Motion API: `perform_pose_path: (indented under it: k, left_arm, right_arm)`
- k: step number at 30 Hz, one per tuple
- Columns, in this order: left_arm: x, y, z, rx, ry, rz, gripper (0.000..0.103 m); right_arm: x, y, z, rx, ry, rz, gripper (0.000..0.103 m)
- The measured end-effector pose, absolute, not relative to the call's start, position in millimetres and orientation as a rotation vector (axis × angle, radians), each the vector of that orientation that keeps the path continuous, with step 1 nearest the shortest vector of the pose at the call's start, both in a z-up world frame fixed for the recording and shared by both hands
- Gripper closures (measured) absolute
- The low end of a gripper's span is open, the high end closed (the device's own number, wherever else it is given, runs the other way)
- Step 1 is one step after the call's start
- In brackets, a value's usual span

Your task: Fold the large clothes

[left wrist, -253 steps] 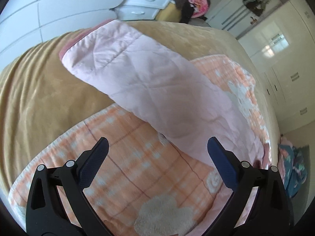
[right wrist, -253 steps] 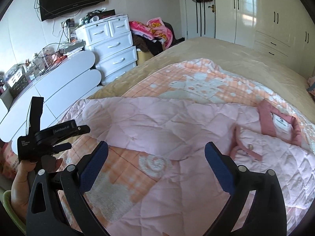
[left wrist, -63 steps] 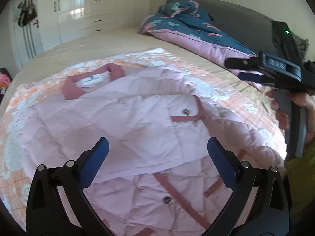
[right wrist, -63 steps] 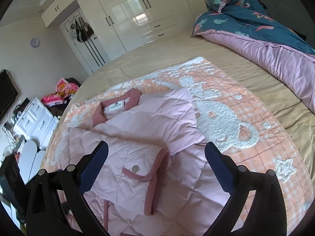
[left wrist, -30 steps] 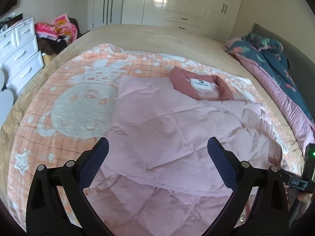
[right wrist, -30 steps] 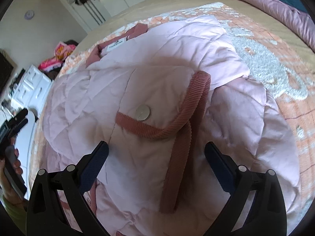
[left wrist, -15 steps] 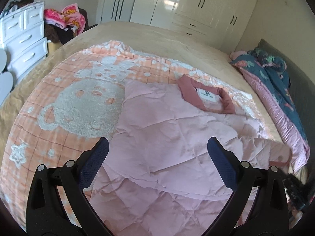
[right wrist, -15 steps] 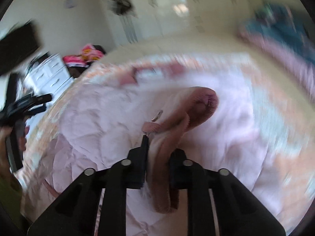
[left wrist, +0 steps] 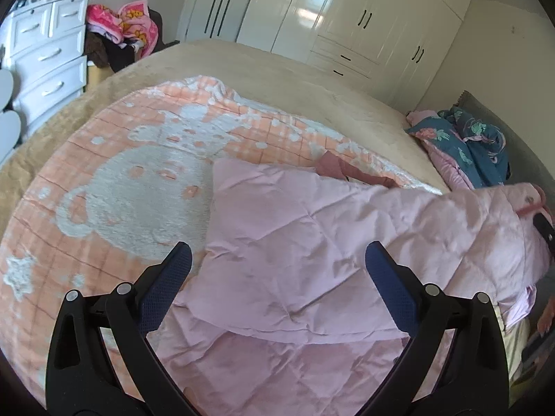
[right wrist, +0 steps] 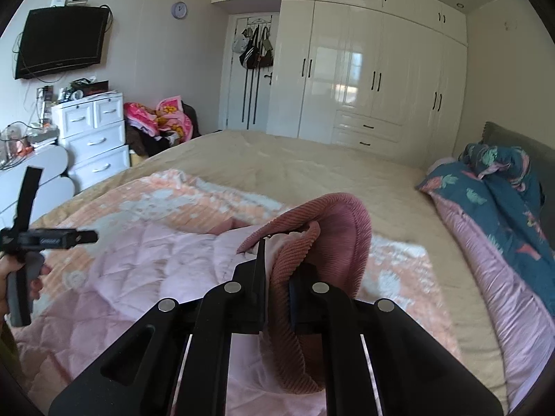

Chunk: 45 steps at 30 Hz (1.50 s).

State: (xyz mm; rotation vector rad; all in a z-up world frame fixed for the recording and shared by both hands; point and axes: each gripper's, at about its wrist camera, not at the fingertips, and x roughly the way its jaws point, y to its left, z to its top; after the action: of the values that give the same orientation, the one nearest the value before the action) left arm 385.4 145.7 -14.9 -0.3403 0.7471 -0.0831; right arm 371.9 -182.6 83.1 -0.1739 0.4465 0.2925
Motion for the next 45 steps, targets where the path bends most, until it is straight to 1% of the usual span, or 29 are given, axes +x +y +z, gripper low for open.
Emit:
perform_pose_path:
  k: [10, 18, 22, 24, 25, 26, 28, 31, 34, 36, 38, 41, 42, 44, 45]
  left_arm:
    - [404.3, 121.5, -32.7, -0.311, 0.763, -0.155, 0.009]
    - [411.9, 106.7, -42.3, -0.255, 0.787, -0.197, 0.009]
    - [416.7, 100.1, -54.8, -0.235, 0.822, -0.206, 0.009]
    - [418.7, 99.0, -61.5, -0.237, 0.84, -0.206, 0.009]
    - [419.7, 99.0, -65.1, -0.238, 0.85, -0.203, 0.009]
    - [420.1, 99.1, -67.4, -0.24, 0.855, -0.2, 0.009]
    - [421.8, 99.7, -71.8, -0.238, 0.87, -0.186, 0.009]
    - [424.5, 98.2, -80.4, -0.221, 0.888, -0.179, 0.009]
    - [428.2, 96.8, -92.8, -0.203, 0.914, -0.165, 0.009]
    - [428.9, 96.5, -99.5, -0.198, 0.926, -0.159, 0.009]
    - [429.4, 97.3, -101.9, -0.193, 0.931, -0.166, 0.009]
    - [429.7, 99.1, -103.5, -0.207, 0.931, -0.17, 0.009]
    - [429.7, 99.1, -103.7, -0.206, 0.93, -0.172, 0.009]
    - [429.9, 98.7, -103.3, -0.204, 0.931, -0.172, 0.009]
    - [430.0, 98.9, -103.4, -0.205, 0.931, -0.172, 0.009]
  right_arm:
    - [421.4, -190.3, 41.4, -0.152, 0.569, 0.196, 0.095]
    - [430.0, -196.8, 0.8, -0.118, 0.64, 0.148, 0.094]
    - [433.6, -205.0, -19.3, -0.073, 0.712, 0.142, 0.092]
    - [432.1, -212.4, -27.8, -0.031, 0.736, 0.147, 0.09]
    - [430.1, -214.2, -30.8, -0.024, 0.741, 0.149, 0.087]
    - [428.1, -216.0, -33.0, -0.024, 0.742, 0.141, 0.076]
    - [422.9, -222.0, -37.5, -0.02, 0.742, 0.109, 0.067]
    - [416.0, -231.6, -38.5, 0.008, 0.742, 0.099, 0.067]
    - [408.6, -229.0, -29.9, 0.016, 0.701, 0.129, 0.067]
    - [407.3, -217.2, -22.4, 0.009, 0.681, 0.164, 0.067]
    - [410.2, -202.9, -16.3, 0.002, 0.677, 0.207, 0.064]
    - [418.0, -176.9, -12.3, -0.032, 0.684, 0.255, 0.063]
    - [421.5, -169.6, -12.6, -0.042, 0.689, 0.27, 0.062]
    - [429.3, -158.2, -15.8, -0.055, 0.701, 0.274, 0.049]
    - [434.8, -154.5, -19.7, -0.047, 0.722, 0.276, 0.046]
